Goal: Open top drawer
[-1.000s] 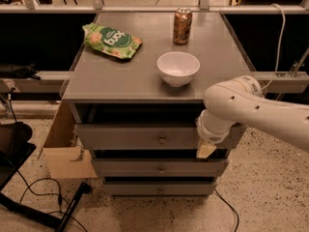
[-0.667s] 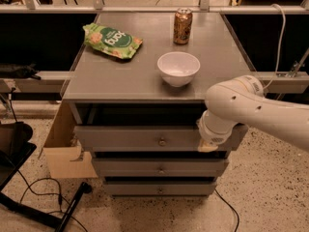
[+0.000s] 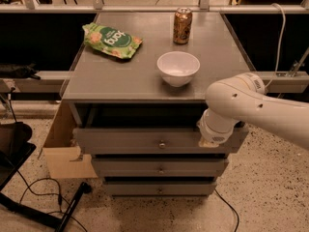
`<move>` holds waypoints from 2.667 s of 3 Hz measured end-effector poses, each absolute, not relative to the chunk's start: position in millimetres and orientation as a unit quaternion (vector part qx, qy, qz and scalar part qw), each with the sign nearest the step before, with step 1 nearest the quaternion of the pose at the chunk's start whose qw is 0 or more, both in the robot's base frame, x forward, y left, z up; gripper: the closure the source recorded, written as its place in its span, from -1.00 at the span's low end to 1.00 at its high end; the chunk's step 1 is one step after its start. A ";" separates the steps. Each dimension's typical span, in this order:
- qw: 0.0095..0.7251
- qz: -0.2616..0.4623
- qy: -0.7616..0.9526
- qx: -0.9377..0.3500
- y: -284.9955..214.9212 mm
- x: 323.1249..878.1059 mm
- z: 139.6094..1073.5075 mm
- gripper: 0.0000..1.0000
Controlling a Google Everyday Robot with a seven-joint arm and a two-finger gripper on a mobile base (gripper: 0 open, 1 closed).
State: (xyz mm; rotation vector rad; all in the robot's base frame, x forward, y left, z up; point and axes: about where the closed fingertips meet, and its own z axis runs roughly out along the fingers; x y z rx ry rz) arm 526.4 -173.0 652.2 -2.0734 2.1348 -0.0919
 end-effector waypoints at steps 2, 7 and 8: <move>0.078 -0.029 0.716 -0.693 -173.0 522.1 658.5 1.00; 0.065 -0.018 0.718 -0.692 -178.5 505.6 676.7 1.00; 0.052 -0.008 0.723 -0.688 -184.6 488.9 681.5 1.00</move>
Offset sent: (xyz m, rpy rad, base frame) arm -0.3193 -0.1112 0.1592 -0.1838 0.5672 -0.0509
